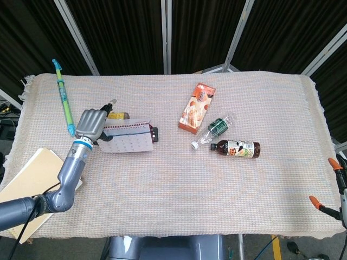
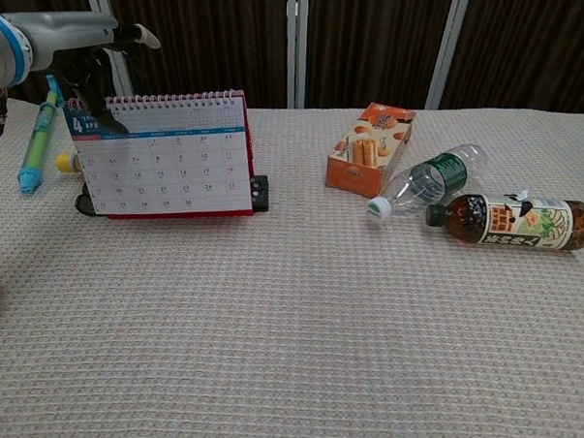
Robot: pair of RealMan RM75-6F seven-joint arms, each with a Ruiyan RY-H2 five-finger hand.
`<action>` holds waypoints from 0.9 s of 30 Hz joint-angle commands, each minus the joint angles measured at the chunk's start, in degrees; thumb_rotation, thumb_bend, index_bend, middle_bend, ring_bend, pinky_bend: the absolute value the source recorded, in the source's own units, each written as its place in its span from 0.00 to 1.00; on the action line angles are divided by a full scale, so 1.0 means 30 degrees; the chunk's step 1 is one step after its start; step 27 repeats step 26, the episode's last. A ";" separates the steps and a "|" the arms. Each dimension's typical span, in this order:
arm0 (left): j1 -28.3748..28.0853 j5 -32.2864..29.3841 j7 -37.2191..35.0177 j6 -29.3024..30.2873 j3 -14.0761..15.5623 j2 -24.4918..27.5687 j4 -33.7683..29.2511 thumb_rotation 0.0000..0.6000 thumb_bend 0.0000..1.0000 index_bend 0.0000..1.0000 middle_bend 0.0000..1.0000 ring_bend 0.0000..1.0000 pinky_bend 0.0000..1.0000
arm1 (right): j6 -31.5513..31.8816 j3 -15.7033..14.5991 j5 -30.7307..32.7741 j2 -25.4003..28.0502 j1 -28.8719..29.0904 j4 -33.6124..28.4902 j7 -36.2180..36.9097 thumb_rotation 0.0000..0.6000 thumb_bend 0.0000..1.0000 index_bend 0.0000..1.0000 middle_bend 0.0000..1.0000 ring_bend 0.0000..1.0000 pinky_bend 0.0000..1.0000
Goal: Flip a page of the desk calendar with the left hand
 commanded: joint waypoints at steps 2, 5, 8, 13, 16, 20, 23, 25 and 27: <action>0.0441 0.1772 -0.1641 0.1286 -0.0195 -0.0239 0.0263 1.00 0.00 0.00 0.00 0.10 0.06 | -0.0020 -0.0024 -0.0050 -0.0029 0.0020 0.0015 -0.0063 1.00 0.07 0.00 0.00 0.00 0.00; 0.0711 0.2736 -0.2270 0.1765 -0.0112 -0.0074 0.0063 1.00 0.00 0.00 0.00 0.00 0.00 | -0.0010 -0.0052 -0.0091 -0.0041 0.0013 0.0015 -0.0122 1.00 0.07 0.00 0.00 0.00 0.00; 0.1173 0.4000 -0.2681 0.2445 0.0239 0.0367 -0.0692 1.00 0.00 0.00 0.00 0.00 0.00 | 0.0056 -0.0050 -0.0116 -0.0034 -0.0008 0.0006 -0.0123 1.00 0.07 0.00 0.00 0.00 0.00; 0.3359 0.8093 -0.3330 0.5905 0.2182 0.0779 -0.2201 1.00 0.00 0.00 0.00 0.00 0.00 | 0.0076 -0.0060 -0.0076 0.0038 -0.0051 0.0027 -0.0243 1.00 0.07 0.00 0.00 0.00 0.00; 0.4711 0.9752 -0.3872 0.7421 0.3428 0.0779 -0.2502 1.00 0.00 0.00 0.00 0.00 0.00 | 0.0099 -0.0047 -0.0021 0.0063 -0.0082 0.0037 -0.0448 1.00 0.07 0.00 0.00 0.00 0.00; 0.6084 1.1327 -0.4178 0.8886 0.4729 0.0718 -0.2305 1.00 0.00 0.00 0.00 0.00 0.00 | 0.0124 -0.0011 0.0038 0.0036 -0.0094 0.0071 -0.0721 1.00 0.07 0.00 0.00 0.00 0.00; 0.7284 1.2531 -0.4209 1.0192 0.5745 0.0517 -0.1655 1.00 0.00 0.00 0.00 0.00 0.00 | 0.0068 -0.0011 0.0083 0.0016 -0.0084 0.0039 -0.0938 1.00 0.07 0.00 0.00 0.00 0.00; 0.8159 1.3174 -0.4175 1.1080 0.6355 0.0319 -0.1104 1.00 0.00 0.00 0.00 0.00 0.00 | 0.0047 -0.0023 0.0048 0.0018 -0.0067 -0.0028 -0.1025 1.00 0.07 0.00 0.00 0.00 0.00; 0.8616 1.3430 -0.4180 1.1501 0.6650 0.0241 -0.0833 1.00 0.00 0.00 0.00 0.00 0.00 | 0.0044 -0.0041 0.0009 0.0028 -0.0064 -0.0056 -0.1101 1.00 0.07 0.00 0.00 0.00 0.00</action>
